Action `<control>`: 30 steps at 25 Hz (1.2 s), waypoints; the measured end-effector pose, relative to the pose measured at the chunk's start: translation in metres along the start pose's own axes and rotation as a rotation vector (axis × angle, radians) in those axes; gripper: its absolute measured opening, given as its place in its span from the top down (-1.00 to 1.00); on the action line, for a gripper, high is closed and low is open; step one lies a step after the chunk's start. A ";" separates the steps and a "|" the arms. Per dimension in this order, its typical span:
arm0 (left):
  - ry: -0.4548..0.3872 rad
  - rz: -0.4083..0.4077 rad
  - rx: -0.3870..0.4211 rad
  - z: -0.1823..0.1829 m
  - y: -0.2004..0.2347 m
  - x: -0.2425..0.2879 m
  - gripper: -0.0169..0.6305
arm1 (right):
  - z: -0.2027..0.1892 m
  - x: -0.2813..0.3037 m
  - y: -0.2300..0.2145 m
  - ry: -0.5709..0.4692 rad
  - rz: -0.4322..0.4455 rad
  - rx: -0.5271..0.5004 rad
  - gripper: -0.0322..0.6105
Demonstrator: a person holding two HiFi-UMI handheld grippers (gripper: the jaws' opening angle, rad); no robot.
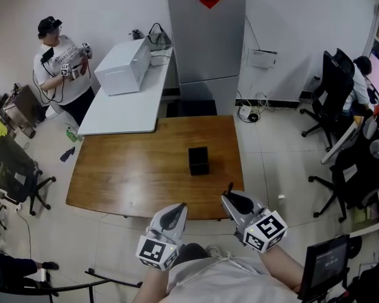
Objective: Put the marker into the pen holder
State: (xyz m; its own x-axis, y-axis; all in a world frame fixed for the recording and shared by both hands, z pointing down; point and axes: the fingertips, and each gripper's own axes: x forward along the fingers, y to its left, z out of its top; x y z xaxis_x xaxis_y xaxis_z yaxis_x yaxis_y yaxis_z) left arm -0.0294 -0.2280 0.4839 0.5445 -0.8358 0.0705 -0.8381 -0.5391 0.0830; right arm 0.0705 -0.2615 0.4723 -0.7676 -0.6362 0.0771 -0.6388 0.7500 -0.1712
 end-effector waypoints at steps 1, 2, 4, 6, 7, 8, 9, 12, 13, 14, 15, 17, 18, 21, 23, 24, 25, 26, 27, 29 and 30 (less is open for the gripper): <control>0.004 -0.002 -0.008 -0.002 0.004 0.006 0.90 | 0.001 0.003 -0.004 0.001 -0.001 0.014 0.79; 0.008 -0.008 -0.009 -0.002 0.007 0.012 0.90 | 0.003 0.007 -0.008 -0.001 -0.004 0.024 0.79; 0.017 -0.028 -0.006 -0.001 0.013 0.024 0.90 | 0.009 0.015 -0.013 -0.007 -0.012 0.022 0.79; 0.023 -0.046 -0.004 0.001 0.021 0.033 0.90 | 0.012 0.024 -0.018 -0.009 -0.022 0.017 0.79; 0.025 -0.052 -0.004 0.003 0.025 0.037 0.90 | 0.012 0.029 -0.020 -0.010 -0.027 0.021 0.79; 0.027 -0.055 -0.006 0.005 0.030 0.040 0.90 | 0.012 0.034 -0.022 -0.009 -0.030 0.026 0.79; 0.027 -0.059 -0.010 0.007 0.034 0.044 0.90 | 0.011 0.039 -0.023 -0.011 -0.032 0.026 0.79; 0.022 -0.067 -0.021 0.008 0.048 0.053 0.90 | 0.016 0.054 -0.026 -0.045 -0.028 -0.012 0.79; 0.019 -0.068 -0.024 0.009 0.053 0.056 0.90 | 0.019 0.060 -0.027 -0.056 -0.023 -0.027 0.79; 0.017 -0.070 -0.026 0.011 0.056 0.059 0.90 | 0.021 0.067 -0.029 -0.060 -0.020 -0.037 0.79; 0.017 -0.072 -0.026 0.012 0.059 0.060 0.90 | 0.021 0.073 -0.031 -0.060 -0.019 -0.046 0.79; 0.013 -0.075 -0.027 0.014 0.064 0.063 0.90 | 0.020 0.086 -0.037 -0.055 -0.021 -0.068 0.79; 0.010 -0.077 -0.032 0.016 0.067 0.064 0.90 | 0.020 0.094 -0.042 -0.052 -0.023 -0.079 0.79; 0.013 -0.086 -0.045 0.011 0.076 0.070 0.90 | 0.017 0.119 -0.061 -0.045 -0.031 -0.089 0.79; 0.017 -0.085 -0.051 0.007 0.082 0.074 0.90 | 0.011 0.136 -0.076 -0.032 -0.039 -0.079 0.79; 0.017 -0.086 -0.052 0.005 0.084 0.076 0.90 | 0.008 0.144 -0.084 -0.022 -0.046 -0.069 0.79; 0.016 -0.089 -0.053 0.005 0.086 0.079 0.90 | 0.004 0.152 -0.093 -0.012 -0.054 -0.056 0.79; 0.016 -0.092 -0.052 0.005 0.088 0.081 0.90 | -0.001 0.160 -0.101 -0.002 -0.062 -0.039 0.79; 0.016 -0.095 -0.052 0.005 0.090 0.084 0.90 | -0.006 0.168 -0.109 0.009 -0.068 -0.023 0.79; 0.018 -0.095 -0.055 0.005 0.095 0.089 0.90 | -0.018 0.183 -0.121 0.035 -0.075 0.001 0.79; 0.021 -0.094 -0.057 0.005 0.098 0.091 0.90 | -0.024 0.190 -0.127 0.047 -0.078 0.008 0.79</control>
State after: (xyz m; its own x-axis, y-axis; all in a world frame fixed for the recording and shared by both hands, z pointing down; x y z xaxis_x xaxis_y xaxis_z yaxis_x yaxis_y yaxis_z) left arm -0.0626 -0.3573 0.4932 0.6217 -0.7792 0.0801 -0.7805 -0.6076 0.1469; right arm 0.0045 -0.4730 0.5321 -0.7175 -0.6830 0.1369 -0.6962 0.6972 -0.1710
